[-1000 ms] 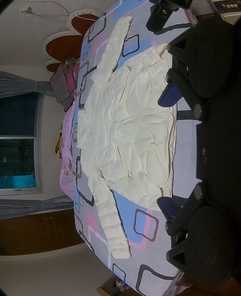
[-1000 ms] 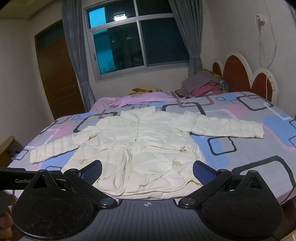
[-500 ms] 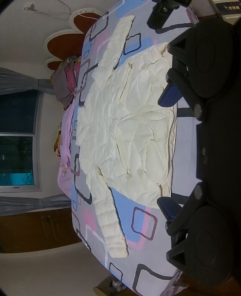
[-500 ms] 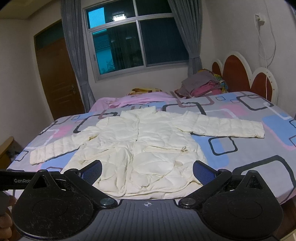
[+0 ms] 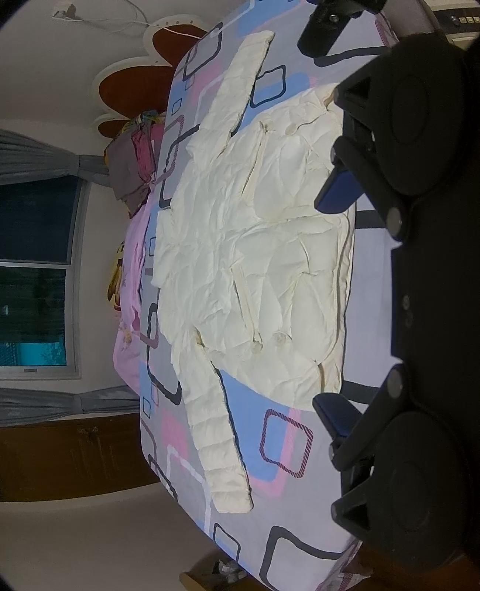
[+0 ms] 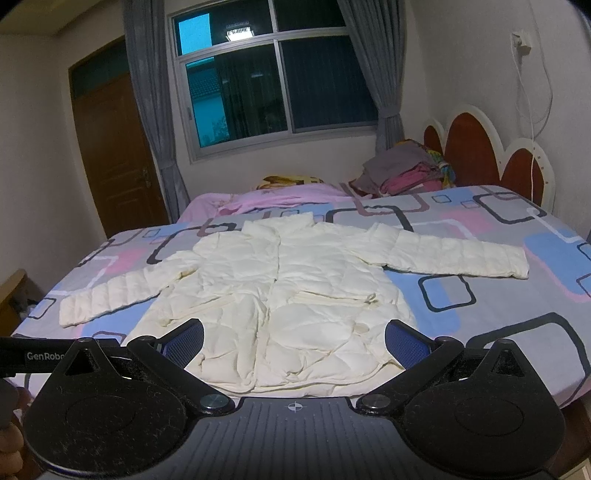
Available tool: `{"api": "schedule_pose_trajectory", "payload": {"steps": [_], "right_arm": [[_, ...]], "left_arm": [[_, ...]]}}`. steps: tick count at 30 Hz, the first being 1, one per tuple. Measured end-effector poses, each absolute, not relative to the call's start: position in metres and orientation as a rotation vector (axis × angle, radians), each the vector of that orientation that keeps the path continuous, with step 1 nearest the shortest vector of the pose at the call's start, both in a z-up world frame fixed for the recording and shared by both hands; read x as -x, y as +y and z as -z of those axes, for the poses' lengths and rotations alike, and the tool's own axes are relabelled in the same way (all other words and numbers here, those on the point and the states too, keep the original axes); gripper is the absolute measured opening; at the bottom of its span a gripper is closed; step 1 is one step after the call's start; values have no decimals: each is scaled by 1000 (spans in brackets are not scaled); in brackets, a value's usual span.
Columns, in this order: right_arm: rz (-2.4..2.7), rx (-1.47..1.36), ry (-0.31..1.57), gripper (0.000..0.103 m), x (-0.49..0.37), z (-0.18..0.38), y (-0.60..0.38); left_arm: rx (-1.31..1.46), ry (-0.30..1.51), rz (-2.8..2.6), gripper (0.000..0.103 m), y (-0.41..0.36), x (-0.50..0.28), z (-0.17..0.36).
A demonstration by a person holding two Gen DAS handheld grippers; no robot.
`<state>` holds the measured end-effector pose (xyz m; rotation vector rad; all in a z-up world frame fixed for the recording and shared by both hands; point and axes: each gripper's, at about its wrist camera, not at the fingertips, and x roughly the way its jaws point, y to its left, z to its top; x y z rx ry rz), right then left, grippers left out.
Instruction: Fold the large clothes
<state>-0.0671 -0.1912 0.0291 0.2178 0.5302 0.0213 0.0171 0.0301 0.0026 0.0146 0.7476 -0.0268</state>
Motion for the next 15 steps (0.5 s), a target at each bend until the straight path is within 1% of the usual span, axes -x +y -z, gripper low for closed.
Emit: {"api": "schedule_pose_trajectory", "payload": {"steps": [15], "right_arm": [[-8, -232, 532, 103, 64, -29, -186]], "left_arm": [[-16, 756, 37, 103, 38, -22, -1]]}}
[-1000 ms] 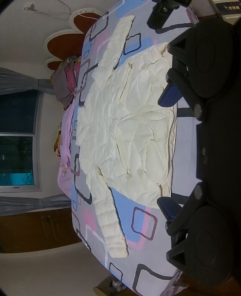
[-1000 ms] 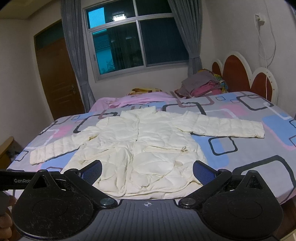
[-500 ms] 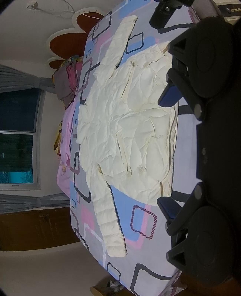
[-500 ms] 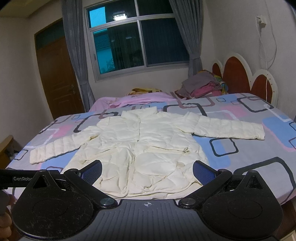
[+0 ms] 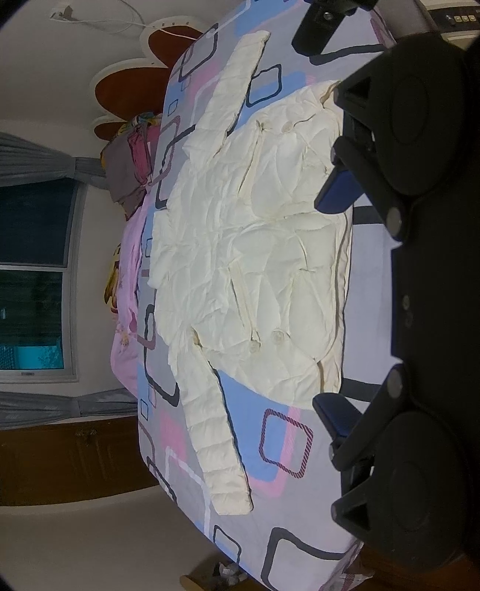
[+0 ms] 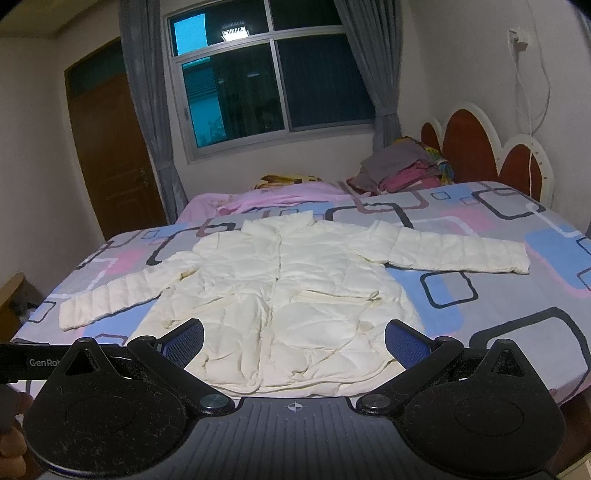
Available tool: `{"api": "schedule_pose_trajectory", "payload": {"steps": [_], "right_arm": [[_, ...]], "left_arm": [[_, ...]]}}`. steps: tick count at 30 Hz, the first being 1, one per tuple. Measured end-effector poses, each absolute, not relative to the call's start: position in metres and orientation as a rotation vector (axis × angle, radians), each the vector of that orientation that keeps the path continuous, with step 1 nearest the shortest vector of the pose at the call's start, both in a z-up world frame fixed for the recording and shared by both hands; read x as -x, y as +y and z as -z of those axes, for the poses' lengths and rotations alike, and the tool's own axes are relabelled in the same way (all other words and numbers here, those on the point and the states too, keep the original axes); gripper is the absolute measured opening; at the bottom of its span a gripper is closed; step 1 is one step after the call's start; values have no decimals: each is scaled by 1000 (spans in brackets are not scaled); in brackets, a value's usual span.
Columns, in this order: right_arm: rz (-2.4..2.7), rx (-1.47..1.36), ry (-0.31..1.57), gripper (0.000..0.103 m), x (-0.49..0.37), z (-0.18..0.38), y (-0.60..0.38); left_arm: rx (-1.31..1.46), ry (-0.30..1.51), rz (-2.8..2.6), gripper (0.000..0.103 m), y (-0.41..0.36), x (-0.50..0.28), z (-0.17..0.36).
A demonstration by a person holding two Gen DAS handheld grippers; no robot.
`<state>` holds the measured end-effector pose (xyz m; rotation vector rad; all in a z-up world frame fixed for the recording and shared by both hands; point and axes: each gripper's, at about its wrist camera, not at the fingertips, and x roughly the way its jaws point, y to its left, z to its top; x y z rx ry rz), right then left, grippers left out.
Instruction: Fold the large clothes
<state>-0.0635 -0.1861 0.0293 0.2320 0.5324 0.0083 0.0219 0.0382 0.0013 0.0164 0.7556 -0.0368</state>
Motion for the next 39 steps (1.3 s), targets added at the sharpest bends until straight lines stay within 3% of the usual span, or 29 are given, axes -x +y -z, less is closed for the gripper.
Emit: {"api": "schedule_pose_trajectory", "payload": {"steps": [39], "right_arm": [[60, -273, 546, 103, 19, -16, -197]], "left_arm": [[-26, 801, 46, 103, 37, -66, 13]]}}
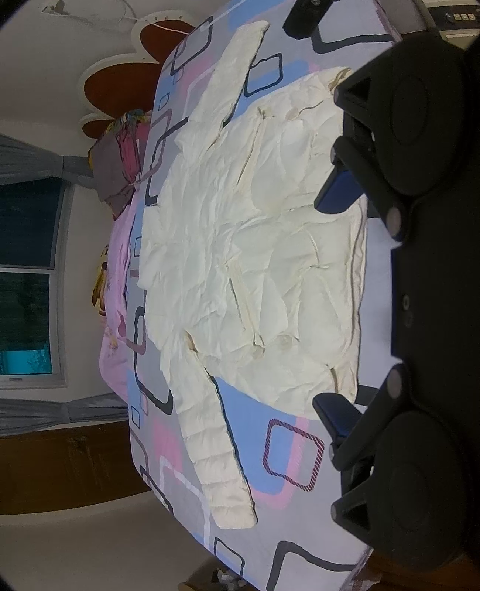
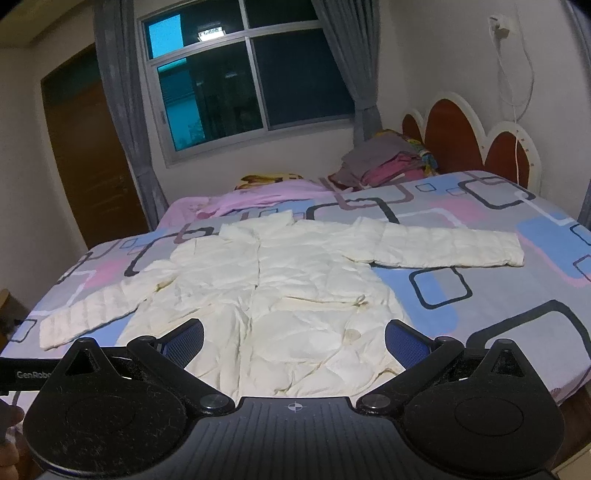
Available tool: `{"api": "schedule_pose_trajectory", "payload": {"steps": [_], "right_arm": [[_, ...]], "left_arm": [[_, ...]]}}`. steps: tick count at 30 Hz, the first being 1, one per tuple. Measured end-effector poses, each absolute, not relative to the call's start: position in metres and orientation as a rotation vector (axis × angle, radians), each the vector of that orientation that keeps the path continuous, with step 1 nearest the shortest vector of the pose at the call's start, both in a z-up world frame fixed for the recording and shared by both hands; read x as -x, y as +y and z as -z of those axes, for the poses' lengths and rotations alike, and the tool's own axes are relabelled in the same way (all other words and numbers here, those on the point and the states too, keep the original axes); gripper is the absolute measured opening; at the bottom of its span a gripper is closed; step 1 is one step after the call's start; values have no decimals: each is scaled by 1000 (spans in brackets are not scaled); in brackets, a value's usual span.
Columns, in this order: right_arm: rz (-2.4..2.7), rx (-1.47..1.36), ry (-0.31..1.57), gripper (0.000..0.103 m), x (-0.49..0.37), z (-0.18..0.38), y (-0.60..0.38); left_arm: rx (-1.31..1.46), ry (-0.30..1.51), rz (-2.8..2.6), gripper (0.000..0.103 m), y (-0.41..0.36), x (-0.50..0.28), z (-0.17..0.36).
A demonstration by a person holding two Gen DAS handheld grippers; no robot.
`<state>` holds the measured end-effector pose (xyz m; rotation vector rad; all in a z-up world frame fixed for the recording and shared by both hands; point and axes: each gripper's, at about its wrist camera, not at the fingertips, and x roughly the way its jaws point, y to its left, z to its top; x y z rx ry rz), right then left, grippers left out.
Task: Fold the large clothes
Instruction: 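Lower the right tool to the sleeve cuff nearest it and grasp it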
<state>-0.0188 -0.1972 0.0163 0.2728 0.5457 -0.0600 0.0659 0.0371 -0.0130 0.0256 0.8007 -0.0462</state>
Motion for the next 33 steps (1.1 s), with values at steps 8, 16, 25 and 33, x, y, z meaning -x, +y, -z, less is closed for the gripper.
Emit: {"api": "schedule_pose_trajectory", "payload": {"steps": [8, 16, 25, 33], "right_arm": [[84, -286, 565, 103, -15, -4, -204], [142, -297, 577, 103, -63, 13, -216], [210, -338, 599, 103, -132, 25, -221], [283, -339, 609, 103, -184, 28, -225]], "left_arm": [[-46, 820, 49, 103, 36, -101, 20], [-52, 830, 76, 103, 34, -161, 31], [-91, 849, 129, 103, 32, -237, 46], [-107, 866, 192, 103, 29, -292, 57]]}}
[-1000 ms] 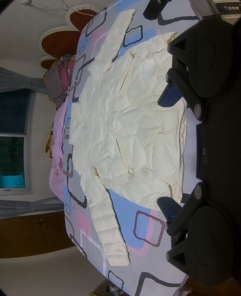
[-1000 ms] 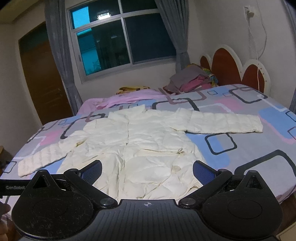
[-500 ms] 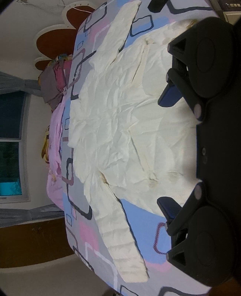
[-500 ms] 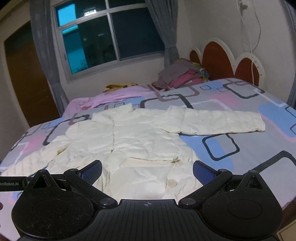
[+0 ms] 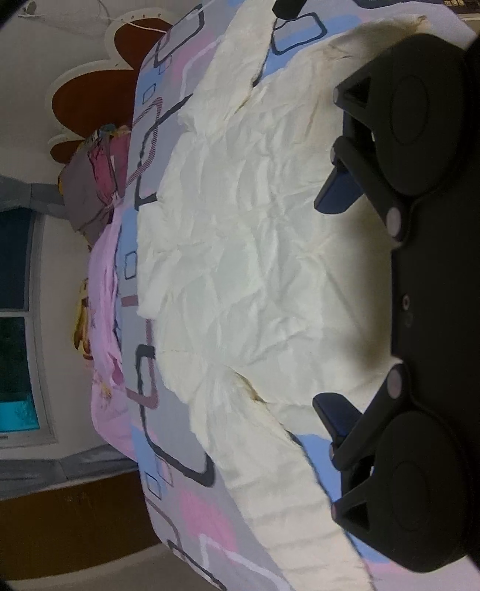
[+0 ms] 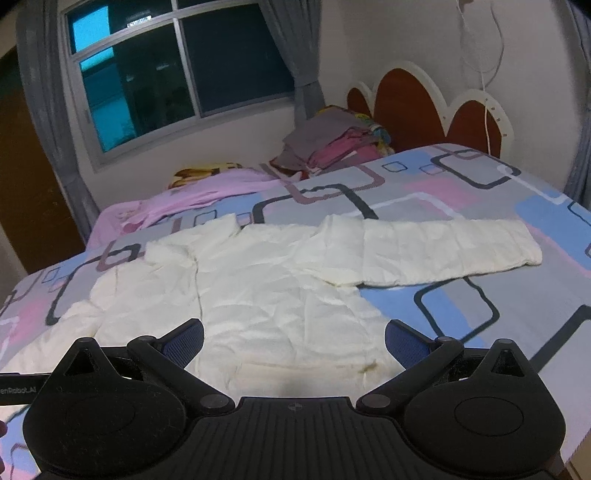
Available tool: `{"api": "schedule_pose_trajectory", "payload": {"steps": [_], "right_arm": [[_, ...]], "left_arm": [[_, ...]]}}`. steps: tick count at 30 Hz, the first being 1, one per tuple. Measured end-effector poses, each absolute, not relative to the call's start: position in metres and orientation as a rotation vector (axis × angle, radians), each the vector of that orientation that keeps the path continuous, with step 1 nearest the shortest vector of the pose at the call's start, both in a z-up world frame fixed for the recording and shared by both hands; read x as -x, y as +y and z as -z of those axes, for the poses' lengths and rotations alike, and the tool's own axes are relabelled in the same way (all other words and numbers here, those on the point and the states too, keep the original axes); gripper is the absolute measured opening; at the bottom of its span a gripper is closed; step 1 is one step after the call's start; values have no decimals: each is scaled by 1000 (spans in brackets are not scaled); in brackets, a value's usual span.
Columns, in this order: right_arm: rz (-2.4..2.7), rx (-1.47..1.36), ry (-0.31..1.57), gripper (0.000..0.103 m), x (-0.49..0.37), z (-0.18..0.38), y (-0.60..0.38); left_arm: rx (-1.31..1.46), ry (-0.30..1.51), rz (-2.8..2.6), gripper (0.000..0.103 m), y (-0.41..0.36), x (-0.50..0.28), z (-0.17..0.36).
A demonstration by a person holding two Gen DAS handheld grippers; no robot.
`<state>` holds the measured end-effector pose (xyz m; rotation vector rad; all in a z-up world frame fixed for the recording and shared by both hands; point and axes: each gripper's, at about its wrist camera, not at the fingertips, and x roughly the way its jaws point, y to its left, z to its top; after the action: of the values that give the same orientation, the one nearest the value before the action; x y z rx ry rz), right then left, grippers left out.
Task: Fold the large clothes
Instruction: 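Lower the right tool to the sleeve cuff nearest it and grasp it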
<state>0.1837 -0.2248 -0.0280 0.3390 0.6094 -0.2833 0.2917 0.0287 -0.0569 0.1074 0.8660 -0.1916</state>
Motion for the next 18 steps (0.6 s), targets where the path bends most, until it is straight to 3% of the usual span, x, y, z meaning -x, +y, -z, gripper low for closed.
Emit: {"api": "schedule_pose_trajectory", "payload": {"steps": [18], "right_arm": [[343, -338, 691, 103, -251, 80, -358]], "left_arm": [[-30, 859, 117, 103, -26, -346, 76]]}}
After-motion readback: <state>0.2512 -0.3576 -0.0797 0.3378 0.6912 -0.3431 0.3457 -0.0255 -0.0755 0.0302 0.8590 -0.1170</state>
